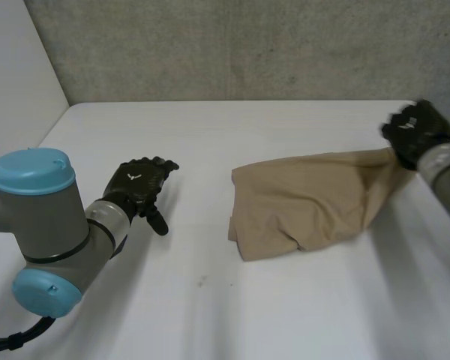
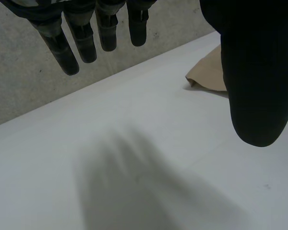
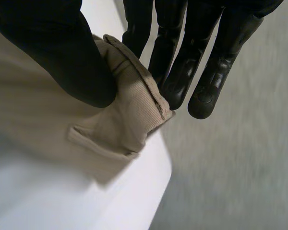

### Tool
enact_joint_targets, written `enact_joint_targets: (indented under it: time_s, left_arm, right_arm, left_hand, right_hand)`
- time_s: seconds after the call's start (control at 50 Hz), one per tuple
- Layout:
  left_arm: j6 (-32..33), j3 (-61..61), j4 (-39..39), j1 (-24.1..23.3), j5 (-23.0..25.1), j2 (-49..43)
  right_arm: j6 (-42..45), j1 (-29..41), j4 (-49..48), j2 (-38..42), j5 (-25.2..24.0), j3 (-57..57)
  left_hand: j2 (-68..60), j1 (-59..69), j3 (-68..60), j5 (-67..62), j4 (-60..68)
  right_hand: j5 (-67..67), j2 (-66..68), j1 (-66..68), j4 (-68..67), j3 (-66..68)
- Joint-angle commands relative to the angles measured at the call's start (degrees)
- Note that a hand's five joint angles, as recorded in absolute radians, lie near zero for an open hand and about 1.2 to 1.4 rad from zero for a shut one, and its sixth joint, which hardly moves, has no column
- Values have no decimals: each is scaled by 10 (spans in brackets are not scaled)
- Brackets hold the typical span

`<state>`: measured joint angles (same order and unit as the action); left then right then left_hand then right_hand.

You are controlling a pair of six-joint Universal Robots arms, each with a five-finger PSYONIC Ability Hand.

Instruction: Fold the shorts.

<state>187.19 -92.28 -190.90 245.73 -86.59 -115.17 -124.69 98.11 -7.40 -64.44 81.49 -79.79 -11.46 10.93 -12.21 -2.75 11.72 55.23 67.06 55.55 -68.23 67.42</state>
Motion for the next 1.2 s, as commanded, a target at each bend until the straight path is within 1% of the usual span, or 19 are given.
enact_joint_targets:
  time_s: [0.02, 0.1, 0.14, 0.16, 0.18, 0.2, 0.22, 0.26, 0.34, 0.36, 0.42, 0.44, 0.52, 0.6, 0.66, 0.78, 0.9, 1.1, 1.2]
  left_arm:
    - [-1, -2, 0, -2, 0, 8]
    - [-1, 0, 0, -3, -1, 13]
    - [-1, 5, 0, -3, -2, 14]
    - [-2, 9, 1, -2, -2, 14]
    - [-1, 11, 1, -2, -2, 16]
    - [-1, 13, 1, -3, -2, 16]
    - [-1, 16, 1, -3, -2, 17]
    - [-1, 25, 3, -5, -2, 17]
    - [-2, 59, 2, -12, -2, 17]
    - [-2, 64, 2, -14, -2, 16]
    - [-12, 99, 4, -27, -4, 9]
    - [-16, 110, 4, -31, -4, 7]
    - [-52, 163, 4, -59, -5, -17]
    - [-93, 220, 7, -86, -6, -57]
    - [-107, 259, 10, -115, -6, -92]
    - [-110, 307, 17, -152, -24, -166]
    - [-107, 332, 34, -158, -56, -232]
    - [-95, 374, 115, -152, -60, -289]
    - [-43, 389, 124, -148, -58, -305]
  right_arm:
    - [10, 162, -48, 41, -60, 18]
    - [15, 238, -53, 89, -179, -10]
    - [13, 247, -52, 106, -205, -23]
    - [12, 250, -50, 115, -223, -35]
    - [10, 252, -46, 121, -236, -42]
    - [10, 252, -43, 120, -240, -45]
    - [4, 251, -39, 118, -239, -45]
    - [-24, 249, -36, 109, -230, -39]
    - [-129, 229, -36, 68, -207, -34]
    - [-195, 217, -36, 40, -199, -34]
    - [-284, 202, -39, -1, -193, -37]
    - [-345, 195, -43, -20, -193, -37]
    - [-454, 176, -53, -45, -182, -28]
    - [-499, 140, -52, -39, -152, -12]
    - [-501, 130, -45, -31, -136, -2]
    - [-499, 128, 36, 50, -124, 57]
    - [-481, 129, 100, 125, -108, 117]
    - [-405, 125, 148, 192, -60, 153]
    - [-320, 125, 176, 222, -11, 168]
  left_hand:
    - [14, -9, 22, 27, -17]
    - [15, -9, 22, 27, -17]
    - [15, -9, 22, 27, -17]
    - [15, -9, 22, 27, -17]
    - [15, -9, 22, 27, -17]
    - [15, -9, 22, 27, -17]
    - [15, -9, 22, 27, -17]
    - [15, -9, 22, 27, -17]
    - [12, -7, 20, 25, -15]
    - [12, -7, 20, 25, -15]
    - [11, -5, 18, 24, -13]
    - [11, -5, 18, 24, -13]
    - [4, 1, 12, 17, -7]
    - [1, 5, 8, 14, -3]
    - [-1, 6, 7, 12, -2]
    - [-6, 11, 2, 7, 3]
    - [-6, 11, 1, 7, 3]
    - [-4, 10, 3, 8, 2]
    - [-4, 10, 3, 8, 2]
  right_hand:
    - [148, 129, 245, -118, 126]
    - [148, 129, 245, -118, 126]
    - [148, 129, 245, -118, 126]
    - [65, 47, 162, -35, 43]
    - [-141, -159, -44, 171, -162]
    - [-231, -249, -134, 261, -253]
    - [-333, -352, -237, 363, -355]
    - [-445, -463, -348, 475, -467]
    - [-552, -571, -455, 582, -574]
    - [-552, -571, -455, 582, -574]
    - [-552, -571, -455, 582, -574]
    - [-552, -571, -455, 582, -574]
    - [-552, -571, -455, 582, -574]
    - [-552, -571, -455, 582, -574]
    - [-552, -571, -455, 582, -574]
    - [-552, -571, -455, 582, -574]
    - [-552, -571, -455, 582, -574]
    - [-552, -571, -455, 582, -574]
    - [-552, -571, -455, 582, -574]
